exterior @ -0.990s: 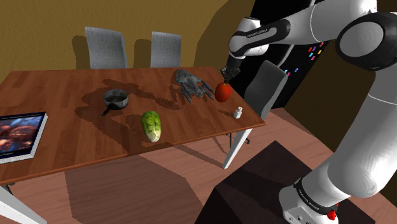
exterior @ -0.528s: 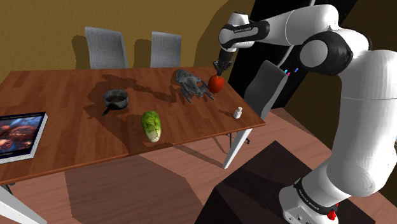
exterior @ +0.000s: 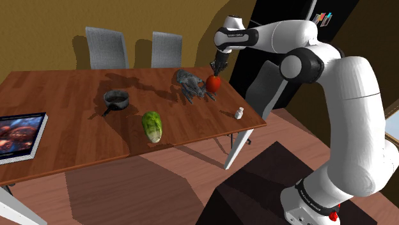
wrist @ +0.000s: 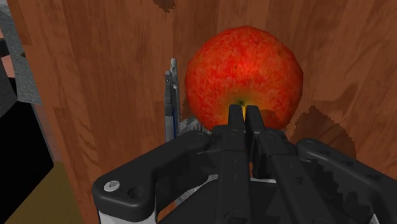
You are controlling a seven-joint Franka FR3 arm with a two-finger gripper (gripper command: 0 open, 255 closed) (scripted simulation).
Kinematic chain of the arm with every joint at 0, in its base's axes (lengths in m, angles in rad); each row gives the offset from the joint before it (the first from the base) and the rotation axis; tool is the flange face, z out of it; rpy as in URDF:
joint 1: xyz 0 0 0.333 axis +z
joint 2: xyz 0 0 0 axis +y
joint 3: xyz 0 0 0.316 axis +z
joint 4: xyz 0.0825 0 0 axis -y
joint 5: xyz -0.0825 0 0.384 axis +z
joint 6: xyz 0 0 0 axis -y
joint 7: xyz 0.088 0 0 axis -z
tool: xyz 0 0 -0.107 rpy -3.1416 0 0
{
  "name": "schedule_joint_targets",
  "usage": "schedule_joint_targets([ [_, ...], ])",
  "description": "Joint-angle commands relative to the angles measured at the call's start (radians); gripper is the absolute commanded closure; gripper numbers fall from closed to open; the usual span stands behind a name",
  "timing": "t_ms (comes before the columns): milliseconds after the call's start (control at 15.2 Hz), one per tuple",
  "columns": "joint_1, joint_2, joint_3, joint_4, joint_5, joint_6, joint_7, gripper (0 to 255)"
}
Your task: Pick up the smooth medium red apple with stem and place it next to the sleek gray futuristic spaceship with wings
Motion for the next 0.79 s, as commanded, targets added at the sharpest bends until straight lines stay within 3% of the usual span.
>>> schedule_joint_targets([
  [0,-0.001,0.011,0.001,-0.009,0.001,0.02,-0.001,255],
  [726,-0.001,0.07,0.005,-0.057,0.007,0.127,-0.004,255],
])
